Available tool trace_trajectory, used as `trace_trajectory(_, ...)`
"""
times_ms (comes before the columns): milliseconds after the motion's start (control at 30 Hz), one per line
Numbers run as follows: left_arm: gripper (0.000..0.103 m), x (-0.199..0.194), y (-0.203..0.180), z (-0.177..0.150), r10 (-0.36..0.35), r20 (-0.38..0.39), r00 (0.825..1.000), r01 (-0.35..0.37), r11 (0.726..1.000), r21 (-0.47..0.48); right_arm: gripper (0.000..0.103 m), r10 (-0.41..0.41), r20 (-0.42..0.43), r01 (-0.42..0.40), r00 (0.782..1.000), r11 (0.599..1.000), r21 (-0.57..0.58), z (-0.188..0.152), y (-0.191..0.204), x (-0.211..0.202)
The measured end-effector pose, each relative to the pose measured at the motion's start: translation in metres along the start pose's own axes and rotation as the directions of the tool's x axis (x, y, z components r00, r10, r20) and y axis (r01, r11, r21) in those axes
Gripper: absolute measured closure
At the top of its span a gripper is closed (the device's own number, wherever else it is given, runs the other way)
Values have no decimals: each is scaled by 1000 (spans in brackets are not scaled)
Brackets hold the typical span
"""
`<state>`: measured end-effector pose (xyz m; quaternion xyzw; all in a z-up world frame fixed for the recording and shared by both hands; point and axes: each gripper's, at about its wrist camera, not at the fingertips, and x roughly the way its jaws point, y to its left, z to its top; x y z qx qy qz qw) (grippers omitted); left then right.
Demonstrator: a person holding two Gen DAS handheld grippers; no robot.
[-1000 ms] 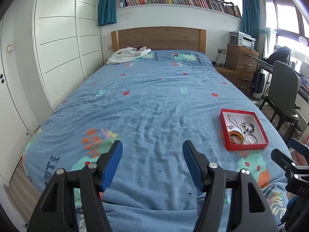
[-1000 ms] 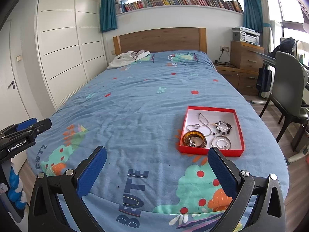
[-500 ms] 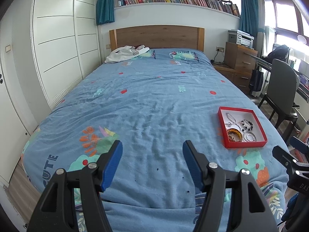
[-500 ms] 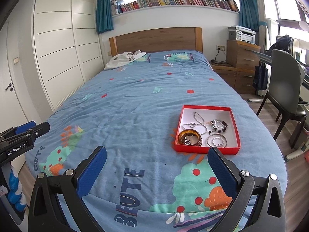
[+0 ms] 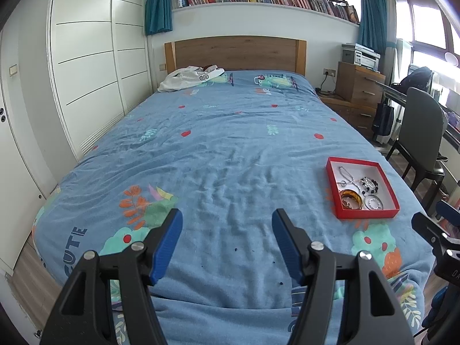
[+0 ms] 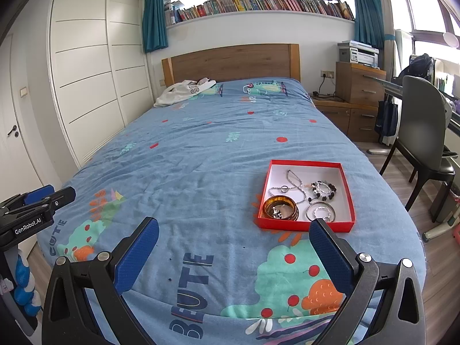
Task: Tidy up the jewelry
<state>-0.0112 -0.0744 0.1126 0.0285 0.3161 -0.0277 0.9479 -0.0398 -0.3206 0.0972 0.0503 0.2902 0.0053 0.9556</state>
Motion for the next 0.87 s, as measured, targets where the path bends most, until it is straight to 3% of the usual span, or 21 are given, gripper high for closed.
trace_trajectory(867,40,6,-2,-6,5,-16,1000,-5,1000,6,1,-5,-25,5,1000,1000,13,-9,-8,2)
